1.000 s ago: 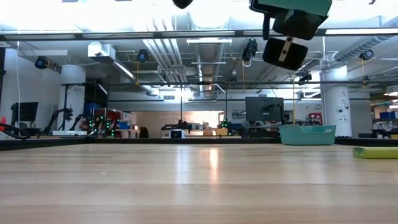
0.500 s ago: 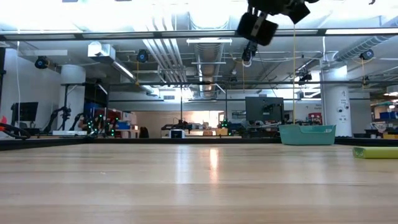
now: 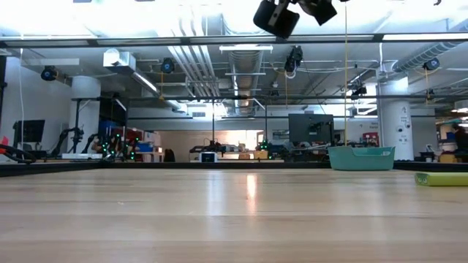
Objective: Sort blocks
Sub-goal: Put the light blue block into the bottom blue bin
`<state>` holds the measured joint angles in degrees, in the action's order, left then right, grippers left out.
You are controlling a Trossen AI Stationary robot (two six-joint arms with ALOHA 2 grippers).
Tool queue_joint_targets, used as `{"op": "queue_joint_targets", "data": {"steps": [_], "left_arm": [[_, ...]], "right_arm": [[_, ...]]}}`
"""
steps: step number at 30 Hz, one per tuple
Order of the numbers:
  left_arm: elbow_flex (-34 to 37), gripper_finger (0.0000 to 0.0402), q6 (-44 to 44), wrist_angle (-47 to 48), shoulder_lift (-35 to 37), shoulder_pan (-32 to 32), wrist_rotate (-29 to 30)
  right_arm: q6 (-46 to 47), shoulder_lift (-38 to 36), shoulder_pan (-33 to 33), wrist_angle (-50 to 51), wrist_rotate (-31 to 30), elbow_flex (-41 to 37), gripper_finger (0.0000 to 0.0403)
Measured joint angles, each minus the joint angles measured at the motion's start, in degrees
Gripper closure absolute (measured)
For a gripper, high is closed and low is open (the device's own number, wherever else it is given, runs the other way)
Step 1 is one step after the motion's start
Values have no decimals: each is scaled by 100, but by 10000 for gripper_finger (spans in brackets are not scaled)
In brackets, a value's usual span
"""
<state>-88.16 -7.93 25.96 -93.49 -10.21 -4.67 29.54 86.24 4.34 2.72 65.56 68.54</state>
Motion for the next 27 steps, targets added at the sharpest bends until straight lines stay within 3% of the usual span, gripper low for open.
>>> {"op": "queue_joint_targets", "data": {"steps": [7,12,22,27], "left_arm": [[-25,339,-3,111,0,-42,-44],[-98,371,-3,396,-4,-73,-71],[-98,366,161,416,-7,-99,-54],[-109,290,128,228,-4,-107,-11]], "right_arm": [[66,236,19,-32,205,84,317],[175,353,33,-66,260,84,317],[286,456,44,-62,347,84,317],[424,474,66,15,200,69,317]]}}
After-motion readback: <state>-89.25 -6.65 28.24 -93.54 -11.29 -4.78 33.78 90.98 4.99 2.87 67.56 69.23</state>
